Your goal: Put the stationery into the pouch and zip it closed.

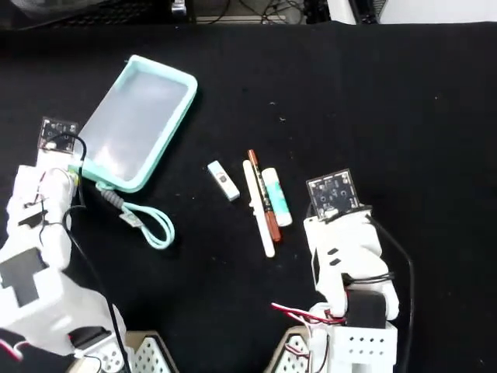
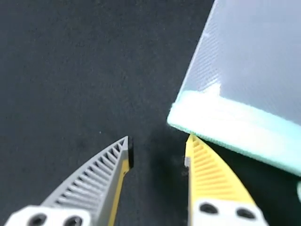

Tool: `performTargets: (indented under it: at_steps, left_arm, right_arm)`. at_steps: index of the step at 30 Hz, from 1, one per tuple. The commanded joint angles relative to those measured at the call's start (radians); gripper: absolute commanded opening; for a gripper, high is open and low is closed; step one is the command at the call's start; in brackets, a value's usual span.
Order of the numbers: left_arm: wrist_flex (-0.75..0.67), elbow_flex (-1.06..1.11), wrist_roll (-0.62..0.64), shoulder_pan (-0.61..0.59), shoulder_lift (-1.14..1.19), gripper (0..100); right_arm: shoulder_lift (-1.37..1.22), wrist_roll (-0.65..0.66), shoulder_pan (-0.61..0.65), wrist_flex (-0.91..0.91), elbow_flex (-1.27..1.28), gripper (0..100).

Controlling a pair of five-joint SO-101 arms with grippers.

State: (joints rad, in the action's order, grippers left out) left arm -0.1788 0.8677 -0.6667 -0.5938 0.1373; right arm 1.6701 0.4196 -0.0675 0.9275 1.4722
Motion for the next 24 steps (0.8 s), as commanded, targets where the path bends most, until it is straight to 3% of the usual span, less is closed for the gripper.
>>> performTargets:
  at_steps: [1,9,18,22,24]
  left_arm:
    - [-0.181,-0.013,-0.011,0.007,0.109,21]
    - [-0.19,0.028,-0.012,-0.053,0.098,21]
    - [-0.189,0.309,0.037,-0.004,-0.347,21]
    - [-0.181,0.312,0.078,0.007,-0.462,21]
    - [-0.11,0.266,0.081,0.01,-0.471,21]
  right_arm:
    - [-0.004,-0.006,-0.011,-0.012,-0.001,1.2]
    - [-0.004,-0.006,-0.011,-0.012,-0.002,1.2]
    - [-0.004,-0.006,-0.006,-0.012,-0.002,1.2]
    - [-0.004,-0.008,-0.006,-0.011,-0.001,1.2]
    - [-0.004,-0.008,-0.006,0.009,-0.004,1.2]
